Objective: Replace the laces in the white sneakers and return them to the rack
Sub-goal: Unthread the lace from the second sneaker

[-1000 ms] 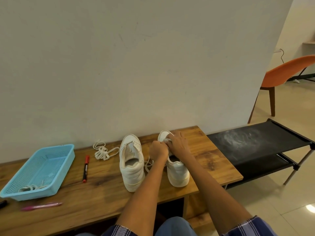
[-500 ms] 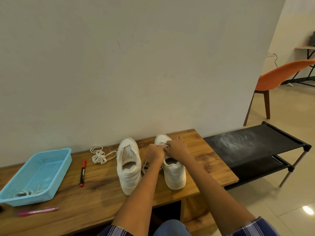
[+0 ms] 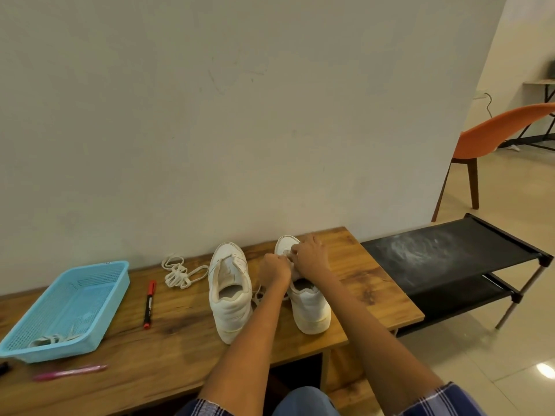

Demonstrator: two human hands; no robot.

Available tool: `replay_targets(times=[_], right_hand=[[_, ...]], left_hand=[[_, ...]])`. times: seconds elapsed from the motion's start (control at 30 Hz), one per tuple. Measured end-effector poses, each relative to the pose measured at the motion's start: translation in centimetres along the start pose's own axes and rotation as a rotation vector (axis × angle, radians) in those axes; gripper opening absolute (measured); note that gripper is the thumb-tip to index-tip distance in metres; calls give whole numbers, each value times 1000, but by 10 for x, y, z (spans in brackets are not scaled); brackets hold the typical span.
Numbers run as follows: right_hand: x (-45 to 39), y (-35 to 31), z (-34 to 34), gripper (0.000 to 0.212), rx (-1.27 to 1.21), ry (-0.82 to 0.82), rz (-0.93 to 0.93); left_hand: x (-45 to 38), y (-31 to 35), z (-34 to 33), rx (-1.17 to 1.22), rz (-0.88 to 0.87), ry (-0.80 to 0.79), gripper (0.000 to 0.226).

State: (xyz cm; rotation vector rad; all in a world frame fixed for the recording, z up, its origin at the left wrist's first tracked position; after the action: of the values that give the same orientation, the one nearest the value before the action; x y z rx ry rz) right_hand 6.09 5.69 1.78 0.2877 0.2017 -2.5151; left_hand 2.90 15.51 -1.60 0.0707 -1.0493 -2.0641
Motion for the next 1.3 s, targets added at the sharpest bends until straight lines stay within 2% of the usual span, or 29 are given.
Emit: replay_targets(times=[0.03,0.1,0.13,0.17,0.2,0.23,0.33,0.4,0.43,0.47,0.5,0.53,0.6,0.63,0.67,0.7,0.77,0.87,0.9,0.93,0.97,1.0,1.1,1.13,1.3], right_hand=[[1,5,7,33,-165,132,-83],[8,25,24,36,-551,522,-384],[15,37,31,33,-636,717,-540],[22,44,38,28,-608,825,-644],[24,46,44,27,-515,812,-674],[20,45,47,32,-417,720,-597],[5,19,31,38,-134,245,-182],[3,3,6,33,-17,-77,-25],[3,0,-3,32,-31,-138,0],[3,0,-5,30,-114,-98,-9],[3,2,-1,28,-246,39,-56],[6,8,9,26,-402,257,-154],[18,28,30,25,-693,743,-479],[24,35,38,26,-732,896,-603],[25,38,45,27,-692,927,-657],[22,37,51,32,-580,843,-637],[11,25,48,41,-284,497,-425],[5,1,13,35,-48,8,-76],[5,-5,2,33,-28,-86,0],[5,-8,-2,32,-33,-105,40],[4,-8,0,31,-96,-31,37],[4,-5,6,29,-222,114,-18],[15,28,39,27,-705,701,-441],[16,37,44,28,-802,795,-536],[13,45,58,34,-581,684,-540]], left_hand=[[0,0,1,-2,-2,4,34],[1,1,2,-11,-10,15,33],[1,1,2,-13,-11,15,33],[1,1,2,-12,-13,12,33],[1,1,1,-7,-14,7,33],[1,1,0,-2,-13,7,33],[2,2,0,-1,-13,7,33],[1,3,0,-2,-17,10,32],[2,2,1,-8,-13,16,31],[2,1,1,-12,-9,20,32],[1,1,1,-11,-7,23,33],[0,0,1,-5,-4,21,33],[0,2,2,3,-7,22,33],[0,3,3,8,-11,24,33],[0,5,4,14,-14,26,33],[-1,5,5,13,-18,32,33],[1,4,6,2,-13,44,33],[1,-1,0,-1,-16,30,33],[2,-1,0,9,-18,25,33],[2,-1,0,16,-19,22,33],[1,0,0,18,-20,21,34],[1,0,0,19,-20,20,34],[2,0,2,4,-21,24,33],[3,0,2,-4,-18,27,33],[6,2,2,-30,-17,33,34]])
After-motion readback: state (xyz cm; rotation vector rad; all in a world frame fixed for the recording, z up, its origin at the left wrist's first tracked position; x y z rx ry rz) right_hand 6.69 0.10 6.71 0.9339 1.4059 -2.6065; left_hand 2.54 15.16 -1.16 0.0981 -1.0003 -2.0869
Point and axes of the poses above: each hand's wrist, its own x-axis away from the middle knuckle, its own z-axis out of the back of the hand, y = z × x, the point moved 5 cm from there along -x, towards the middle knuckle, and after that the axes turned 14 degrees about z, right-handed, at the moved point
